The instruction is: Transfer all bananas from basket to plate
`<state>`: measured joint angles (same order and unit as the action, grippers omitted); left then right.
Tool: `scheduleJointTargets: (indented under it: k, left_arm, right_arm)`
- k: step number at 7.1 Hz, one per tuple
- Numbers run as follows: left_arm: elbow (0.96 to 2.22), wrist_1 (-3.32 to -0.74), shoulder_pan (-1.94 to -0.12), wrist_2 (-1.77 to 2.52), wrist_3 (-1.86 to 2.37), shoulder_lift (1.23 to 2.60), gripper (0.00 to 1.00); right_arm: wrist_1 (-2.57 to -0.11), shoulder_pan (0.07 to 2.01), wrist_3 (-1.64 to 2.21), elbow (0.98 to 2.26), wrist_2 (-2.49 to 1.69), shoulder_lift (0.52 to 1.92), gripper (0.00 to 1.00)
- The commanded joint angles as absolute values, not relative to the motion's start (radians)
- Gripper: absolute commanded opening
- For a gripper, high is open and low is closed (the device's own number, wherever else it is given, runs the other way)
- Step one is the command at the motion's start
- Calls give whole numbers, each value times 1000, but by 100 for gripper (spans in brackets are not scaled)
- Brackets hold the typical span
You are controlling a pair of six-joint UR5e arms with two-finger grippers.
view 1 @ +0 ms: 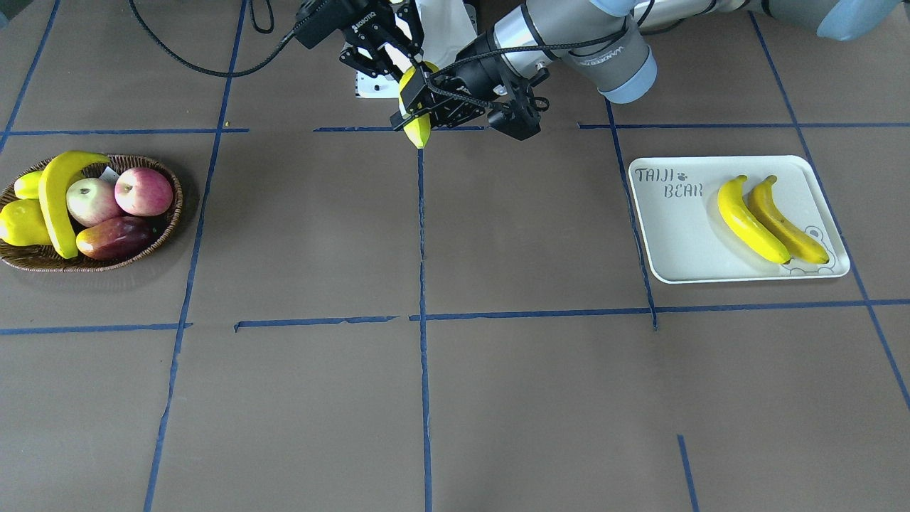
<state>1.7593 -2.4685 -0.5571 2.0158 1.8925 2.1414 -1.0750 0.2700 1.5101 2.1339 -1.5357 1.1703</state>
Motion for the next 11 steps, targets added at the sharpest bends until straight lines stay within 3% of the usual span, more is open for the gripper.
scheduleJointTargets:
  k: [1, 4, 6, 8, 10, 11]
  left_arm:
    - [1759, -2462, -563, 2016, 1882, 2138, 0]
    - [1756, -2444, -609, 2017, 1882, 2137, 0]
    - [1758, -2250, -720, 2108, 1809, 2088, 0]
    - [1781, -2093, -854, 2160, 1578, 1937, 0]
    - [1770, -2082, -935, 2137, 1386, 1714, 0]
    - [1741, -2080, -934, 2093, 1381, 1677, 0]
  right_arm:
    - [-1080, 270, 1514, 2134, -1536, 1170, 100]
    - [-1083, 281, 1513, 2158, -1557, 1173, 100]
    - [-1176, 384, 1508, 2196, -1685, 1183, 100]
    - [-1317, 525, 1485, 2236, -1822, 1189, 100]
    - [-1432, 619, 1392, 2240, -1917, 1190, 100]
    - [-1469, 633, 1375, 2241, -1921, 1189, 100]
